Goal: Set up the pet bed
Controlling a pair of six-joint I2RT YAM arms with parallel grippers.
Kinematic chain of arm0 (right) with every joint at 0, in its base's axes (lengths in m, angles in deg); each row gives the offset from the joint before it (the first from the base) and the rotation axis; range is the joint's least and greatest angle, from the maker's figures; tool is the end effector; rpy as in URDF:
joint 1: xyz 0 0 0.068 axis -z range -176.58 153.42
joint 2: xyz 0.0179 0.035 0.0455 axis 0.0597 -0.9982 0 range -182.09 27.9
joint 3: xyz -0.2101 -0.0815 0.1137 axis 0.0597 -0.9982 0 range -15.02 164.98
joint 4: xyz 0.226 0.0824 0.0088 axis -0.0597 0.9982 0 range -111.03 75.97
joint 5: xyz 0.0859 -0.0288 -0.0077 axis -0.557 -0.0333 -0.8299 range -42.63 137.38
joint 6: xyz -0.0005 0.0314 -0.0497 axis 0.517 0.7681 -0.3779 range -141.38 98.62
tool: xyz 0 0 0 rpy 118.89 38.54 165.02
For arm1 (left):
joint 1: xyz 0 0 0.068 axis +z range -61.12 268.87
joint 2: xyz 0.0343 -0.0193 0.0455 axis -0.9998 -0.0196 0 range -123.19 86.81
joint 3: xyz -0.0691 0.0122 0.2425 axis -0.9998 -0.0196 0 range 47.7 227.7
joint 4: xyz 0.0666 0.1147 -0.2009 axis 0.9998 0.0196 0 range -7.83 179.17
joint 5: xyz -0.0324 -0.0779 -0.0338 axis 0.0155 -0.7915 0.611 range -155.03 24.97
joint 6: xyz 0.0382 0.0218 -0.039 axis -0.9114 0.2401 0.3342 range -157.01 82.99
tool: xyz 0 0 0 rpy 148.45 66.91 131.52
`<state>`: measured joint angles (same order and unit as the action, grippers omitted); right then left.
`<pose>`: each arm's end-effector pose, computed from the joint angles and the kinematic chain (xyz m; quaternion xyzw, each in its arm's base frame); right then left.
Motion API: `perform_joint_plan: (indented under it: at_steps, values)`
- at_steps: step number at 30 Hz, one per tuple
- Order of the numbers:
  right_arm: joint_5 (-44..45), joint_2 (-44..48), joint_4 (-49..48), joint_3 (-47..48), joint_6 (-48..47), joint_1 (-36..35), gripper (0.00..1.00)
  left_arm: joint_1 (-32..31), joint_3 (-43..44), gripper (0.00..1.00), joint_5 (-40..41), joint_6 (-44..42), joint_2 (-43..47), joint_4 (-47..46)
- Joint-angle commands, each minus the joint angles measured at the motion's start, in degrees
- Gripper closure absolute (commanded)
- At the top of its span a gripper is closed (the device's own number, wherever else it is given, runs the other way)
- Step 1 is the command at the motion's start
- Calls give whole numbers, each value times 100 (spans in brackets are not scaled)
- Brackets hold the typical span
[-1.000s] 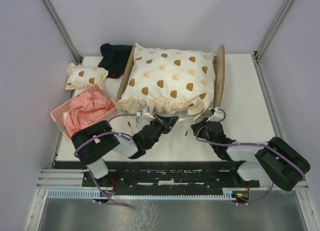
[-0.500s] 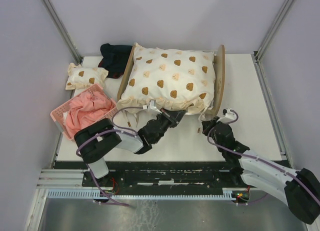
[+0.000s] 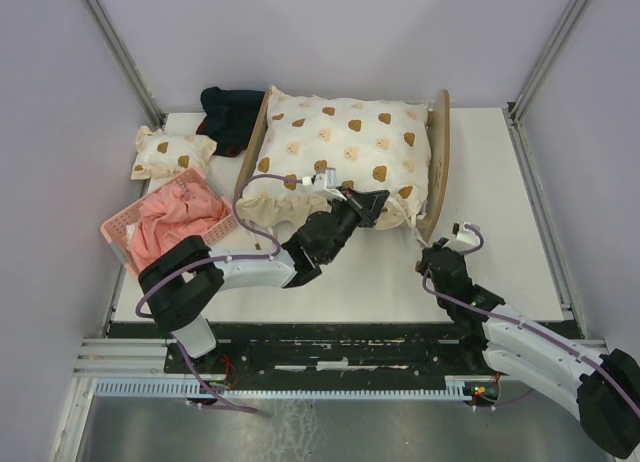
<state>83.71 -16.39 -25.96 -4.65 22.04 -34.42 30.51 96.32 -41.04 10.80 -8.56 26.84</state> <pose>0.1413 0.0777 0.1561 0.1980 0.8100 0.1101 0.5409 0.1986 -0.2895 0.2510 -0.0982 0.6498 -0.5115 0.5537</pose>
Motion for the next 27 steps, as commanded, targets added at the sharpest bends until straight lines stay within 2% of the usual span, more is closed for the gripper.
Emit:
perform_joint_plan:
  at_steps: [1, 8, 17, 27]
  values:
    - [460, 21, 47, 154, -7, 70, 98, -4, 520, 97, 325, -1094, 325, 364]
    - [472, -262, -232, 186, 20, 192, 98, 51, 939, 97, 491, -1805, 538, 747]
    - [475, -200, -475, 157, -2, 279, 98, 325, 1097, 97, 319, -2029, 836, 1127]
    - [435, -747, -696, 143, 262, 523, 98, 549, 1214, 97, -138, -2262, 1159, 1502]
